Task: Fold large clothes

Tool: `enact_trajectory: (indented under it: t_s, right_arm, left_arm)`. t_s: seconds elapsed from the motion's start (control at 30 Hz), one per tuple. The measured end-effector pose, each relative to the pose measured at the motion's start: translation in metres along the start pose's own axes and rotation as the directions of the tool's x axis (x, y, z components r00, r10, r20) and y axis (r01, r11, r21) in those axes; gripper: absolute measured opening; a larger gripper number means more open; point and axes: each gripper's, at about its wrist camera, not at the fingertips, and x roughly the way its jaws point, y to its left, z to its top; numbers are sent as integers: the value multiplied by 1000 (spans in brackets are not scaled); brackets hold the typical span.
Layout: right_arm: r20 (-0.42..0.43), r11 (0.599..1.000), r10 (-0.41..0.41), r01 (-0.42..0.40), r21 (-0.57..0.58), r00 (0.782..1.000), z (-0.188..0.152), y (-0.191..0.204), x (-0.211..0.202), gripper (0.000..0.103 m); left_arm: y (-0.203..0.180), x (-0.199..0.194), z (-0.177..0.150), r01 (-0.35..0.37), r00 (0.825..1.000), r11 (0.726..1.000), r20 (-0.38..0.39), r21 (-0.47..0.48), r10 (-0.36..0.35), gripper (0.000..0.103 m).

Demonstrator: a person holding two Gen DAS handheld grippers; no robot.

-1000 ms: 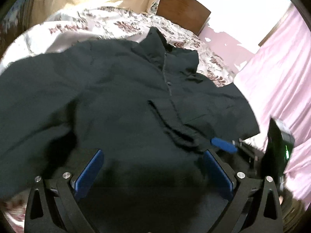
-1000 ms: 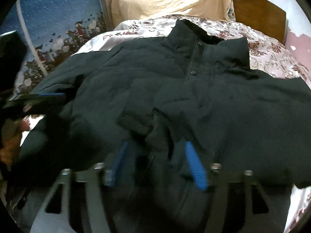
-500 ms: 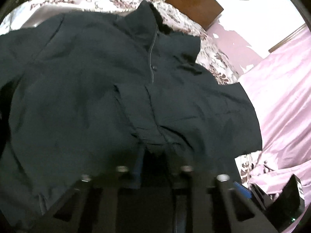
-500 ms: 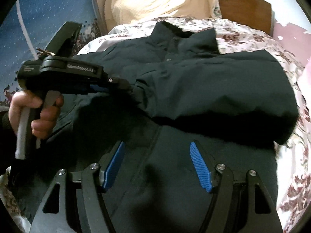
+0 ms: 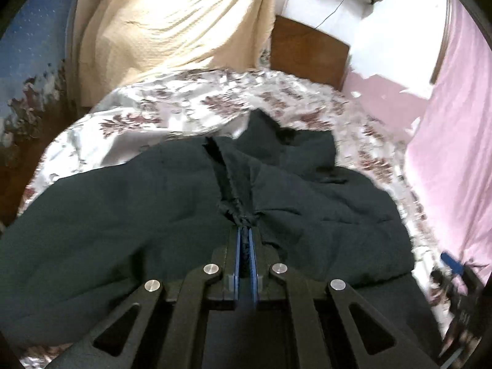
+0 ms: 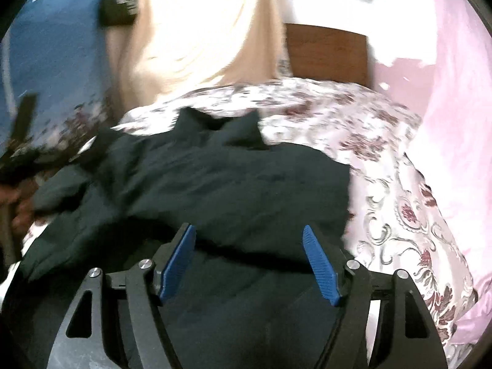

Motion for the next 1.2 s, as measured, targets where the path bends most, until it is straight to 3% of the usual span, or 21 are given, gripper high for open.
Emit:
enact_trajectory:
  t_s: [0.1, 0.27, 0.47, 0.63, 0.7, 0.8, 0.87, 0.93, 0.97, 1.03, 1.2]
  right_arm:
    - [-79, 995, -30, 38, 95, 996, 4, -22, 48, 68]
    - [-249, 983, -39, 82, 166, 968, -5, -45, 125, 67]
    - [-304, 987, -84, 121, 103, 949, -16, -30, 157, 70]
    - [-294, 987, -96, 130, 98, 951, -18, -29, 161, 71]
    - [-278, 987, -95, 127, 100, 956, -15, -31, 156, 72]
    - [-234, 986, -94, 123, 112, 968, -11, -25, 131, 75]
    - [-211, 988, -70, 97, 120, 975, -9, -18, 115, 81]
    - [-196, 993, -46, 67, 101, 980, -4, -4, 101, 84]
    - [-187, 995, -30, 47, 84, 982, -2, 5, 93, 85]
    - [-173, 998, 0, 10, 56, 985, 2, 23, 80, 88]
    - [-171, 996, 90, -88, 16, 981, 1, 72, 58, 89]
  left_arm:
    - [4, 19, -9, -70, 996, 997, -46, 26, 71, 6]
    - [7, 47, -27, -148, 984, 986, -85, 80, 155, 6]
    - [17, 65, -42, -175, 975, 982, -124, 74, 183, 7]
    - [20, 66, -45, -170, 977, 984, -123, 57, 176, 11]
    - [27, 60, -42, -153, 979, 988, -133, 15, 153, 16]
    - [36, 47, -42, -132, 982, 991, -142, -36, 126, 32]
    - [39, 33, -43, -131, 984, 990, -129, -57, 123, 69]
    - [44, 9, -45, -114, 992, 989, -70, -89, 108, 74]
    - [46, -2, -45, -113, 993, 988, -57, -103, 108, 83]
    - [51, -18, -47, -117, 993, 984, -47, -132, 112, 89]
    - [81, -60, -65, -170, 984, 958, -95, -230, 152, 89]
